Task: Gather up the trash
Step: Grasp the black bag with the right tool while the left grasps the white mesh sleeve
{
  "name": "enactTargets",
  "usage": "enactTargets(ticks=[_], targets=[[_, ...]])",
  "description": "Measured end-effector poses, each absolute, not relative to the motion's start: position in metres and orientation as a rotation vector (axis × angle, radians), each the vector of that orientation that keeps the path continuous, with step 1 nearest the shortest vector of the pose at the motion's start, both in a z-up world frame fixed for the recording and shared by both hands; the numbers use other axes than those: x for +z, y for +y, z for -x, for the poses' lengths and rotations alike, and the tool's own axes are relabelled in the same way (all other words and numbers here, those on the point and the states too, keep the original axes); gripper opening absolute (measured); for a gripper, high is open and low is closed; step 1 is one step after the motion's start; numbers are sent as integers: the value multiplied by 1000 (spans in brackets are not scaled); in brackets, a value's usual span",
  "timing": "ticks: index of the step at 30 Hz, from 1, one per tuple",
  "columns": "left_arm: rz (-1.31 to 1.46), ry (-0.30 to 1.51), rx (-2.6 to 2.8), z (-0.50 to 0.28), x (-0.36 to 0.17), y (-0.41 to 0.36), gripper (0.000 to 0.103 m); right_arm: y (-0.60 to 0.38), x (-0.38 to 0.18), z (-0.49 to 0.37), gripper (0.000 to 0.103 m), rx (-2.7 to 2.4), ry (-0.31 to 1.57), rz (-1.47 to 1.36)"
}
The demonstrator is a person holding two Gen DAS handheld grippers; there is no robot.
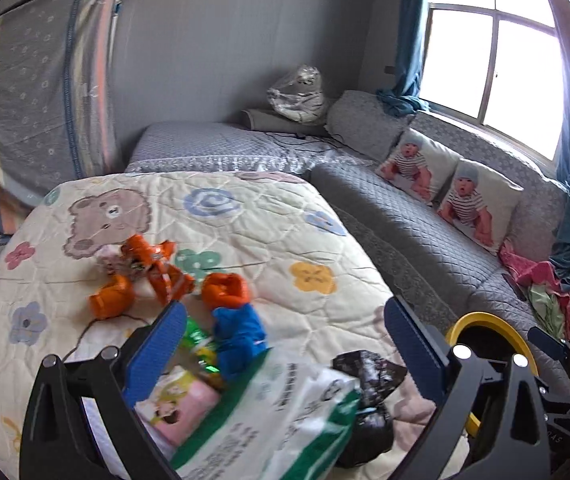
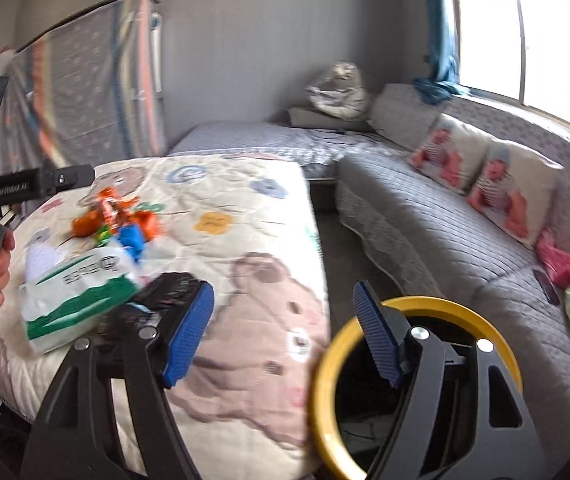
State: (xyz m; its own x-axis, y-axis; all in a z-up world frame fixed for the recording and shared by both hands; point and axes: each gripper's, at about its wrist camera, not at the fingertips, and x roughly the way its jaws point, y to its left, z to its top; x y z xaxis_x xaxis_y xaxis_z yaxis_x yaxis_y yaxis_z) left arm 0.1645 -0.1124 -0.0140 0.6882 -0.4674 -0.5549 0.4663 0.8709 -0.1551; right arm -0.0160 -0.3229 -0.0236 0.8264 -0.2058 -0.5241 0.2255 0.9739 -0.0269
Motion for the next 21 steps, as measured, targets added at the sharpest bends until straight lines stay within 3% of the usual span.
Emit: enactTargets(ticks=[10,21], targets=[[59,659,-311,-172,-49,2,95,-252,-61,-11,69,-50,644,52],[49,762,-239,-163,-102,33,95,-226,-92,-26,69,9,711,111]])
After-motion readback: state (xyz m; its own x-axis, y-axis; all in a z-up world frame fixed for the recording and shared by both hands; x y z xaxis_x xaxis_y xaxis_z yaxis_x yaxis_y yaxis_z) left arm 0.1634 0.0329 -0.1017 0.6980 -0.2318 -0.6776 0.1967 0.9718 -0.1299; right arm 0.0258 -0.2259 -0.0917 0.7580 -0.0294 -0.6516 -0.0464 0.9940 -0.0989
